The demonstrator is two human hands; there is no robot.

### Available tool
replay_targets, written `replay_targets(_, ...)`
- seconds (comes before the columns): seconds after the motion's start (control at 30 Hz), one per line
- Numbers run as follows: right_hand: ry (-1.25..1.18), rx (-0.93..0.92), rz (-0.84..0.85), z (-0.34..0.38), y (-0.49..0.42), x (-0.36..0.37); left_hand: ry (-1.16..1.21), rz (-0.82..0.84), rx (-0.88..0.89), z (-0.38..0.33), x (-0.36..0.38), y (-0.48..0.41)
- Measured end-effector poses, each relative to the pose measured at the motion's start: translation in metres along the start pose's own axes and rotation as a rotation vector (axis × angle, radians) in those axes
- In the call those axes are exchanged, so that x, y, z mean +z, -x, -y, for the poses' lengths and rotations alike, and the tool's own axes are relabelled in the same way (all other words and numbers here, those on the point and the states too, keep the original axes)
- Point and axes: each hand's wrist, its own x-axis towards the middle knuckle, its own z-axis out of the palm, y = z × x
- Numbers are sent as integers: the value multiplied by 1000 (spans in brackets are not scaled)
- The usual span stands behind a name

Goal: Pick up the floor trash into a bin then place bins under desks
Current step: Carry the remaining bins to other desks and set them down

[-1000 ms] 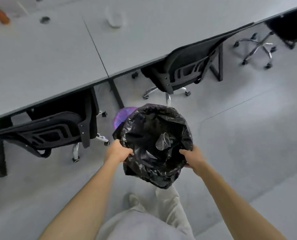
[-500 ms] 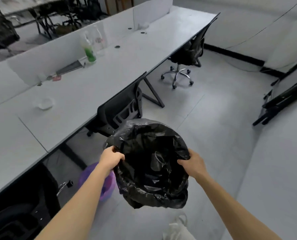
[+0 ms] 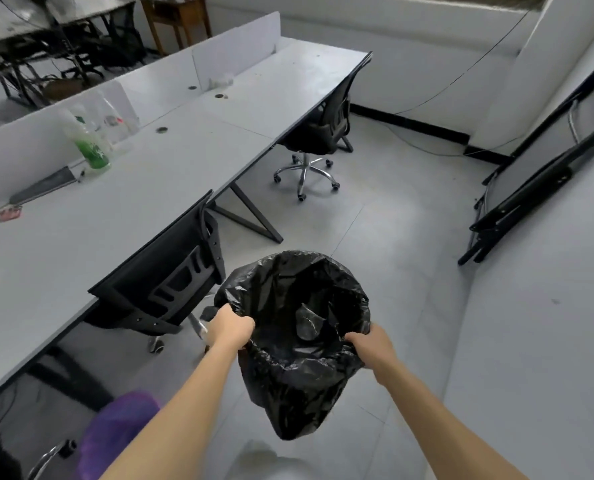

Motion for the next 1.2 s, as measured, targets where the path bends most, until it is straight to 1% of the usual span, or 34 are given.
replay_targets(0.07,93,-36,-144,18,-24,-7,23,39,33,-32,11,-10)
replay_targets(0.17,154,-76,-267,44,-64,-18,87,51,53,-74,28,-42)
replay_targets(0.27,223,-96,-283,79,-114,-33,130,68,39,-109,57,-115)
replay_targets(0.33,273,-129,-283,109,-157,-48,144,82,21,-148,72,-158)
replay_targets(0.43,312,-132,-288,158,-211,-72,143,105,79,-221,58,-174)
replay_targets(0.47,338,-127,-286,167,-219,-78,133,129,104,-237,54,-176)
replay_targets(0.57,416,-123,-327,217,-273,-100,134,216,135,-308,44,-228)
replay_targets(0.63,447,-141,-358,236,-286,-110,107,272,183,-336,40,-246)
replay_targets(0.73,435,-124,-408,266,-335,-126,-36,284,230,-394,53,-293)
replay_targets(0.77,439,-133,-412,272,-337,-126,-72,263,239,-400,54,-296)
replay_targets(0.87,368,-142,-456,301,-392,-145,-166,257,266,-456,79,-328)
replay_targets(0.9,346,-133,-457,312,-414,-154,-178,270,244,-476,93,-343)
replay_targets(0.97,279,-113,-476,335,-453,-171,-120,285,193,-515,113,-361)
replay_targets(1.03,152,-103,-478,358,-489,-191,-52,290,135,-552,132,-377)
replay_targets(1.1,37,-77,-403,381,-527,-214,-17,264,83,-594,152,-395)
replay_targets(1.2,15,3,-274,406,-573,-243,-63,176,55,-647,172,-417)
